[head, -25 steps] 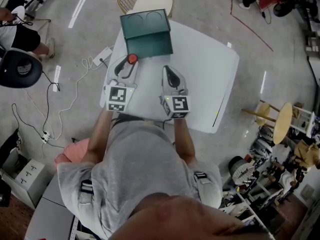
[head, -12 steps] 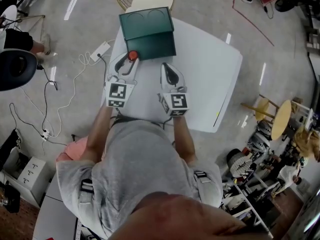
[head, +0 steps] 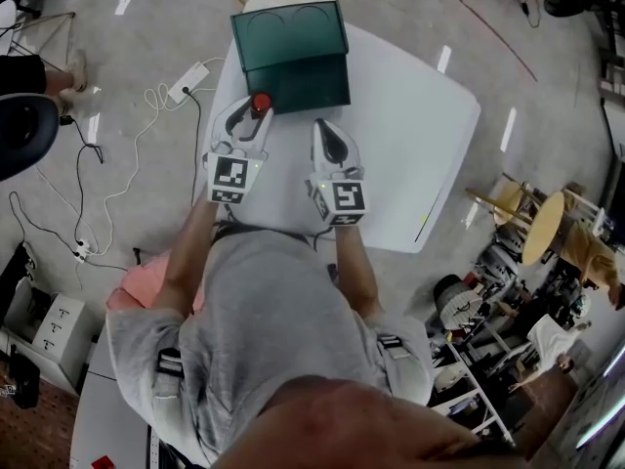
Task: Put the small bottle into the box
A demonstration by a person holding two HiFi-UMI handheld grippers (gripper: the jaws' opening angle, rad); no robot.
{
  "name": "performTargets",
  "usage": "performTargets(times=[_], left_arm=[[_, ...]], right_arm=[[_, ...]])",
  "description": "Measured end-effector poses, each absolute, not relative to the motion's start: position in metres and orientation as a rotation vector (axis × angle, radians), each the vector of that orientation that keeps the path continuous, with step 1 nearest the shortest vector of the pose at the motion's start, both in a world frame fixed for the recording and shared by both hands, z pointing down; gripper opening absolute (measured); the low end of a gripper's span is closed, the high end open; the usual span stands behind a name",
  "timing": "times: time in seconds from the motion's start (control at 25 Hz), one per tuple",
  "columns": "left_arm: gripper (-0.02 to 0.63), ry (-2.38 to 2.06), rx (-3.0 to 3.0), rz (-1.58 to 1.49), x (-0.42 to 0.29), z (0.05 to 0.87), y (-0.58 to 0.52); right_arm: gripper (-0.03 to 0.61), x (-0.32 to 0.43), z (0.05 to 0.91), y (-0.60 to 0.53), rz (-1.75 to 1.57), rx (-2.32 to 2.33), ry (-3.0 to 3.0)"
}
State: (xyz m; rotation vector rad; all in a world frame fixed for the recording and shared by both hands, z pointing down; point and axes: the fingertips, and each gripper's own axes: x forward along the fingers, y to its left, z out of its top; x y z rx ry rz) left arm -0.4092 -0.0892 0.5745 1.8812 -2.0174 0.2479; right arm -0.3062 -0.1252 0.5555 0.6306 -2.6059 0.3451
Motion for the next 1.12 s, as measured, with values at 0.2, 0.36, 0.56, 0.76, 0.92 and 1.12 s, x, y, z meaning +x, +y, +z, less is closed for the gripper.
performTargets(times=[0.2,0.36,0.56,0.76,0.92,1.12], left_arm=[[0.147,-1.992,1.882,0.254,-0.411,0.585,-0.091],[0.147,-1.976,1.88,0.267,-0.412,0.595,-0.091],[0.147,-1.948,1.883,0.304,-0.41,0.611,-0.088],[0.147,-1.931,1.878,0.315,-0.406,0.617,-0.087],[0.147,-1.924,1.874,0.323,-0.405,0.619,-0.086],[0.147,-1.922,1.872,0.345,-0.403,0.625,-0.084]], right_arm=[[0.003,-0.309,0.563,-0.126,0.356,0.638,-2.584],[0.003,-0.309,0.569,-0.126,0.361,0.643,-2.573],[0.003,-0.31,0.573,-0.127,0.36,0.65,-2.564],[0.003,-0.31,0.573,-0.129,0.364,0.657,-2.562],[0.003,-0.31,0.571,-0.13,0.366,0.658,-2.563],[0.003,-0.307,0.574,-0.13,0.371,0.674,-2.558]])
